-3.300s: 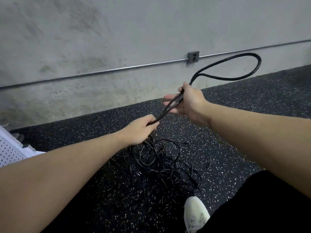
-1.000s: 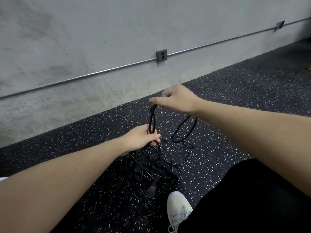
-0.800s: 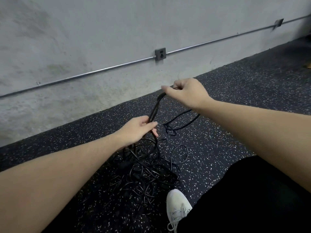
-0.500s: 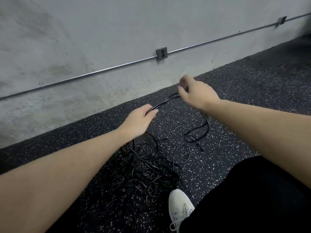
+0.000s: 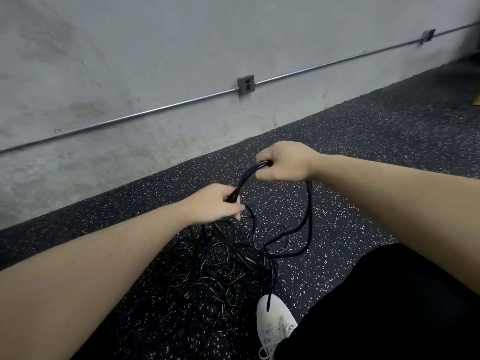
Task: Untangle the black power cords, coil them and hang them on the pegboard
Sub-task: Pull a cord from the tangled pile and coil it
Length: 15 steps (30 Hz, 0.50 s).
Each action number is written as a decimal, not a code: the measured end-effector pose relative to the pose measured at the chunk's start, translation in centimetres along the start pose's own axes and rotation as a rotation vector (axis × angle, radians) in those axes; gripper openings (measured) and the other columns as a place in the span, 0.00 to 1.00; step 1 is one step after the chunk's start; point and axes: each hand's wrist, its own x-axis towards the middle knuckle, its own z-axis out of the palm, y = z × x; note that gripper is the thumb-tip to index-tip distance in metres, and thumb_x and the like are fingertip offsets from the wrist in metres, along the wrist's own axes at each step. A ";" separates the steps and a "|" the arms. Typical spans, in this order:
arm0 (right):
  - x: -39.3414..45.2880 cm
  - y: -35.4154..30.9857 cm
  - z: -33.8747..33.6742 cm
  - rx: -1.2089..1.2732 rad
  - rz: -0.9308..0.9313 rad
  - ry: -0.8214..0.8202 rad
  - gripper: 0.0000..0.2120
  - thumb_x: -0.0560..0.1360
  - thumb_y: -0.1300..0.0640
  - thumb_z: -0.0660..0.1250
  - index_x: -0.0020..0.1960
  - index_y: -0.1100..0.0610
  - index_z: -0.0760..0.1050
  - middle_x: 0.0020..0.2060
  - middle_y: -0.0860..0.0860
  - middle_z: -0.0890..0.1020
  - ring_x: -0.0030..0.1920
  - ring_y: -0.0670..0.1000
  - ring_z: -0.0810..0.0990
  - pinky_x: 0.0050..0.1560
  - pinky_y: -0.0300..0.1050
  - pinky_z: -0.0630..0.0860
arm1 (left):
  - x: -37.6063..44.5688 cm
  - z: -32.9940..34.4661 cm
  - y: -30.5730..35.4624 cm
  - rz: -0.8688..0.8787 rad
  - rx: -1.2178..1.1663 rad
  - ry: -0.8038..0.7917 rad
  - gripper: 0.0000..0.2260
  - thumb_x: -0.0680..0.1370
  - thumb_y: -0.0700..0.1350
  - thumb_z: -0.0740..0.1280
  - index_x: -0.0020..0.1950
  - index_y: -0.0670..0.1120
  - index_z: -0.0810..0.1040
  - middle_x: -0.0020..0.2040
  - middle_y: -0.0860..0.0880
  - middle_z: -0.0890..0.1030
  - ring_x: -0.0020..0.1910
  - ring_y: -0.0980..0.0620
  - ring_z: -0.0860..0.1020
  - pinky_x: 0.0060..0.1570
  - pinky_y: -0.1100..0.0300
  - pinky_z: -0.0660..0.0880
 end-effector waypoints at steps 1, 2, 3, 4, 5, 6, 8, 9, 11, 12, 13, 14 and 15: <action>-0.2 0.1 0.0 0.065 0.005 0.007 0.14 0.75 0.48 0.68 0.34 0.52 0.72 0.27 0.45 0.76 0.29 0.48 0.72 0.33 0.43 0.66 | -0.1 0.3 -0.6 -0.012 0.033 -0.023 0.08 0.81 0.51 0.69 0.46 0.49 0.82 0.38 0.50 0.83 0.31 0.55 0.74 0.37 0.55 0.73; -0.4 0.3 0.0 0.129 0.006 0.009 0.15 0.75 0.51 0.69 0.33 0.53 0.71 0.26 0.45 0.74 0.28 0.48 0.70 0.33 0.43 0.65 | -0.1 0.6 -1.1 -0.012 0.062 -0.019 0.09 0.80 0.53 0.68 0.47 0.49 0.82 0.43 0.48 0.85 0.36 0.52 0.79 0.44 0.50 0.77; -0.6 0.4 -0.1 0.197 0.006 0.013 0.15 0.74 0.53 0.69 0.32 0.53 0.70 0.26 0.46 0.73 0.28 0.48 0.69 0.33 0.43 0.63 | -0.1 0.8 -1.3 -0.002 0.073 0.011 0.10 0.80 0.54 0.67 0.49 0.48 0.81 0.46 0.46 0.85 0.42 0.48 0.82 0.51 0.48 0.78; -0.7 0.6 -0.1 0.271 0.008 0.027 0.16 0.74 0.55 0.69 0.31 0.52 0.68 0.25 0.46 0.72 0.27 0.48 0.67 0.32 0.43 0.62 | -0.1 0.8 -1.2 0.012 0.074 0.050 0.11 0.81 0.55 0.66 0.50 0.48 0.79 0.47 0.46 0.84 0.44 0.47 0.82 0.53 0.49 0.77; -0.9 0.8 -0.3 0.347 0.010 0.052 0.16 0.74 0.57 0.69 0.31 0.52 0.68 0.25 0.46 0.71 0.27 0.48 0.66 0.31 0.42 0.61 | 0.0 0.8 -1.1 0.022 0.069 0.090 0.11 0.83 0.55 0.65 0.50 0.48 0.78 0.44 0.46 0.83 0.42 0.48 0.80 0.50 0.52 0.77; -1.0 1.0 -0.5 0.412 0.016 0.080 0.17 0.75 0.58 0.69 0.31 0.52 0.68 0.24 0.46 0.70 0.26 0.47 0.65 0.30 0.42 0.60 | 0.2 0.6 -0.8 0.029 0.078 0.121 0.11 0.84 0.55 0.63 0.50 0.49 0.76 0.41 0.48 0.80 0.39 0.50 0.76 0.45 0.54 0.74; -1.2 1.6 -0.8 0.500 0.038 0.129 0.16 0.76 0.60 0.69 0.32 0.53 0.69 0.24 0.45 0.69 0.25 0.46 0.64 0.27 0.40 0.60 | 0.6 0.2 -0.4 0.036 0.128 0.160 0.08 0.84 0.54 0.63 0.51 0.52 0.73 0.40 0.52 0.78 0.36 0.54 0.74 0.41 0.56 0.72; -1.3 1.9 -0.9 0.527 0.047 0.154 0.16 0.77 0.60 0.68 0.32 0.53 0.69 0.24 0.44 0.69 0.24 0.46 0.64 0.27 0.40 0.60 | 0.8 0.1 -0.5 0.030 0.181 0.169 0.05 0.84 0.54 0.63 0.53 0.53 0.72 0.43 0.55 0.79 0.38 0.55 0.76 0.43 0.55 0.75; -1.5 2.3 -1.0 0.558 0.051 0.204 0.17 0.77 0.60 0.68 0.31 0.53 0.69 0.22 0.43 0.68 0.24 0.45 0.63 0.26 0.39 0.59 | 1.1 -0.1 -1.1 -0.030 0.337 0.202 0.06 0.83 0.55 0.64 0.59 0.57 0.72 0.48 0.60 0.80 0.45 0.56 0.79 0.56 0.51 0.76; -1.5 2.3 -0.9 0.571 0.049 0.221 0.18 0.77 0.61 0.68 0.30 0.53 0.69 0.22 0.42 0.68 0.24 0.45 0.63 0.26 0.39 0.59 | 1.3 -0.2 -1.5 -0.088 0.397 0.231 0.06 0.83 0.57 0.63 0.59 0.59 0.73 0.48 0.61 0.80 0.48 0.55 0.79 0.62 0.47 0.71; -1.4 2.3 -0.8 0.577 0.047 0.228 0.17 0.76 0.60 0.68 0.30 0.52 0.68 0.22 0.42 0.68 0.24 0.45 0.63 0.26 0.39 0.59 | 1.3 -0.3 -1.7 -0.150 0.427 0.251 0.05 0.84 0.58 0.62 0.56 0.60 0.74 0.48 0.61 0.80 0.50 0.55 0.78 0.66 0.44 0.66; -1.1 2.3 -0.8 0.579 0.050 0.231 0.16 0.76 0.59 0.68 0.31 0.52 0.69 0.22 0.43 0.69 0.25 0.46 0.63 0.27 0.40 0.59 | 1.2 -0.6 -1.9 -0.217 0.449 0.253 0.07 0.85 0.58 0.60 0.54 0.59 0.75 0.46 0.61 0.81 0.51 0.54 0.78 0.68 0.41 0.60; -0.9 2.2 -0.8 0.578 0.061 0.232 0.15 0.75 0.58 0.68 0.32 0.52 0.70 0.23 0.44 0.69 0.25 0.47 0.64 0.29 0.41 0.60 | 1.1 -0.7 -2.1 -0.257 0.469 0.230 0.08 0.85 0.58 0.58 0.52 0.59 0.75 0.44 0.60 0.81 0.50 0.54 0.78 0.72 0.38 0.54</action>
